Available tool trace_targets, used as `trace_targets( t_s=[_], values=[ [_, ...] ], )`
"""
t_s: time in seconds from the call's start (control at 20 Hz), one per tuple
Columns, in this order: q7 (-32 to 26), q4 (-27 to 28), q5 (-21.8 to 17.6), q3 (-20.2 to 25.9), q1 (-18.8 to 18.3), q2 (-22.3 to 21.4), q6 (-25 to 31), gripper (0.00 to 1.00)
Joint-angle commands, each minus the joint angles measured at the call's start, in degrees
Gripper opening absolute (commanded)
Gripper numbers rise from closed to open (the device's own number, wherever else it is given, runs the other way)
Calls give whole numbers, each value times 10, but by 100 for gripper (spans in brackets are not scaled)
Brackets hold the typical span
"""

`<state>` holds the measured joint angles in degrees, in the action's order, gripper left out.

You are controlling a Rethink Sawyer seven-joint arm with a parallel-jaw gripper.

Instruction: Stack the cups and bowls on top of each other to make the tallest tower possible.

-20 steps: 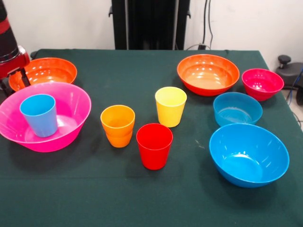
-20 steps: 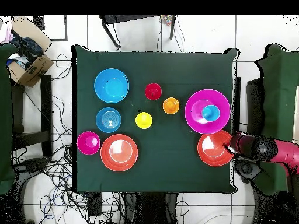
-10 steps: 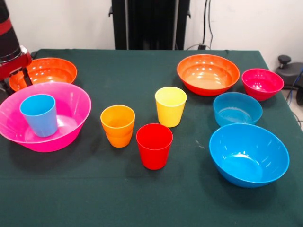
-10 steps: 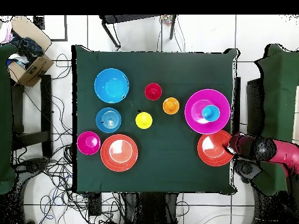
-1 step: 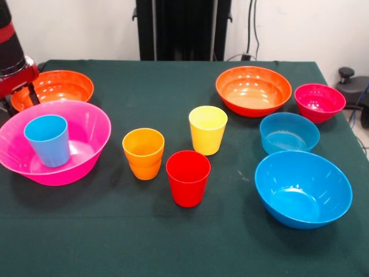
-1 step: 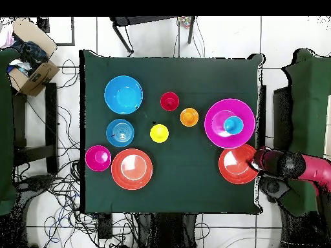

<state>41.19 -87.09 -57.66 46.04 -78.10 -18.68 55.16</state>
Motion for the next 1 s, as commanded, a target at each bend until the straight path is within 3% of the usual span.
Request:
trace_targets(
  t_s=[0.05, 0.7, 0.75, 1.0],
  values=[
    [-121, 1, -11, -14, 26, 23, -35, 100],
    [-139, 12, -13, -16, 21, 45, -33, 100],
    [-141, 12, -9, -15, 18, 48, -32, 0],
    [-149, 0, 1, -9, 11, 45, -37, 0]
  ],
)
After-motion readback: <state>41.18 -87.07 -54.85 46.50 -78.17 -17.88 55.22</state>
